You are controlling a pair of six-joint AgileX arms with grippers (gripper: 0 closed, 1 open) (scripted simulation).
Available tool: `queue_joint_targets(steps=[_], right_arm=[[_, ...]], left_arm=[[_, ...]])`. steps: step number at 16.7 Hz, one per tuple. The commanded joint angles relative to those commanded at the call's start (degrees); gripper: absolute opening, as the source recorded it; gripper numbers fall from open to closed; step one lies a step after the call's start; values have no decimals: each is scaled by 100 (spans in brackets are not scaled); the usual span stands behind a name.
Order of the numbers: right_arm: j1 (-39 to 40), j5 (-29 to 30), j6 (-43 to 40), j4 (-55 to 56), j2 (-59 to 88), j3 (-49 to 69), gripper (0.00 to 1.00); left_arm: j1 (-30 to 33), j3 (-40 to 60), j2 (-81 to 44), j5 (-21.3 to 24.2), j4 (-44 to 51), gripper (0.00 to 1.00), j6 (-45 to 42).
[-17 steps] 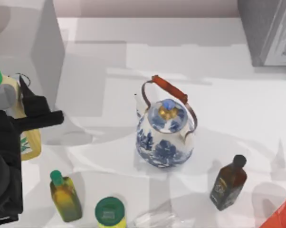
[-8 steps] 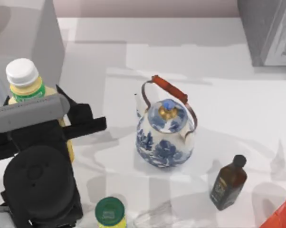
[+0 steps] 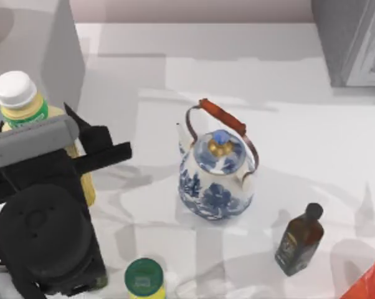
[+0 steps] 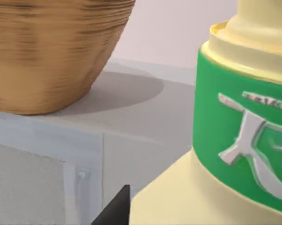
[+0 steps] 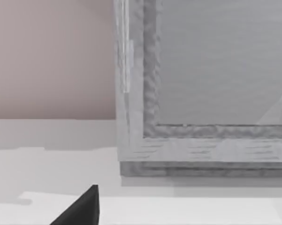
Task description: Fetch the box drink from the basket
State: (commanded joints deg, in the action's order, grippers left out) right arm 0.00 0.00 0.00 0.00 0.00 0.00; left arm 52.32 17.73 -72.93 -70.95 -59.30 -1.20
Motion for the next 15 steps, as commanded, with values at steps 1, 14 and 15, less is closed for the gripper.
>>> queue_joint_targets(steps=[1, 14, 15], right_arm=[[0, 0, 0, 0, 0, 0, 100], [0, 0, 0, 0, 0, 0, 100], [0, 0, 0, 0, 0, 0, 100]], left_arm=[[-131, 6, -56, 46, -209, 0, 32], [-811, -135, -1915, 995, -1820, 0, 4], [-793, -150, -1958, 1013, -1798, 0, -6]])
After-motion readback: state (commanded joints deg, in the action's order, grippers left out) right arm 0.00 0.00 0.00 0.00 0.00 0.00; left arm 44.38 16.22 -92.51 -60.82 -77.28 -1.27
